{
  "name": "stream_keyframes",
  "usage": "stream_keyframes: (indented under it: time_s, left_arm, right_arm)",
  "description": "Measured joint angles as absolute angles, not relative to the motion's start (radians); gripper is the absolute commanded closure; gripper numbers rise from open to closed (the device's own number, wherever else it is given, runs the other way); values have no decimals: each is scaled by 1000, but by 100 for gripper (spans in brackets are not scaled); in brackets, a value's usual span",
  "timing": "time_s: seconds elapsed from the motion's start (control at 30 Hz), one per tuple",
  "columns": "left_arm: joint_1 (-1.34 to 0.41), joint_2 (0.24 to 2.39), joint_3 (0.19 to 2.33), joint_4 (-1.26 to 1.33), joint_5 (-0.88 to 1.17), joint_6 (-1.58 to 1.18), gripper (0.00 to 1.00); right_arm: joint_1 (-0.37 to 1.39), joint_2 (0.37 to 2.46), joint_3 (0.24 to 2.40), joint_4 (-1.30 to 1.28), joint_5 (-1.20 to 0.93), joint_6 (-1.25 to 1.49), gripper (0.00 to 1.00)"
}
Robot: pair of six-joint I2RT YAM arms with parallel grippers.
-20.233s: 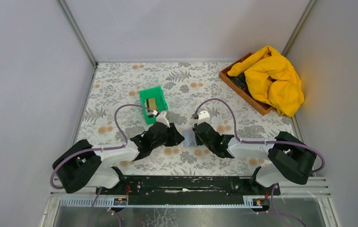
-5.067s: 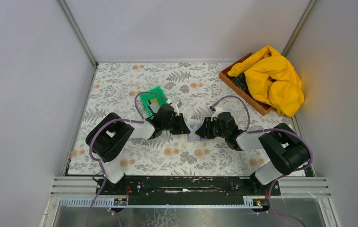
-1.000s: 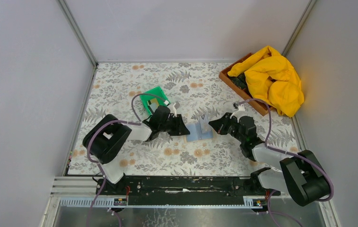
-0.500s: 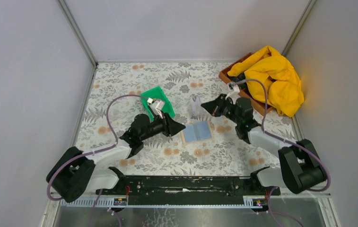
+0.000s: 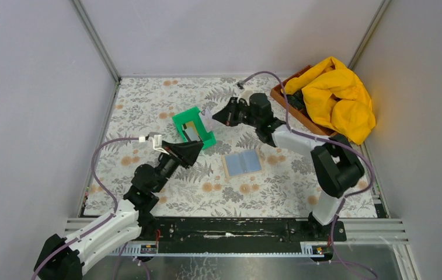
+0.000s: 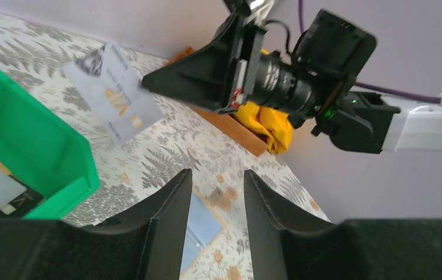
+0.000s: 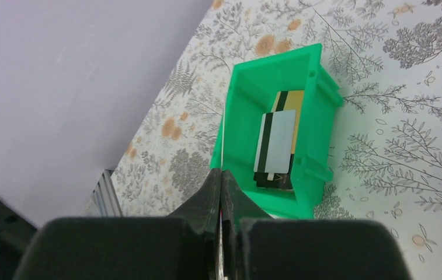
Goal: Take the credit cards out of the card holder
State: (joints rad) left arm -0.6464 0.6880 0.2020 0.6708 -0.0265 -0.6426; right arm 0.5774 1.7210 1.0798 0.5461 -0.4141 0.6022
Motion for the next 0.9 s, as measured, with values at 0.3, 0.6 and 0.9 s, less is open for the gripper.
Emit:
stream_keyframes:
  time_s: [0.3,0.6,0.9]
  left_arm:
    - [-649,628,180,629,-162,-622,54]
    - [-652,623,178,616,-210,-614,55]
    - [-652,641,178,607,-229,-610,55]
  right_arm:
    - [657,1982,1348,365,-394,545,100]
    - [689,2108,1473,306,-375,519,100]
    - [702,2225,1589,250,-337,509,100]
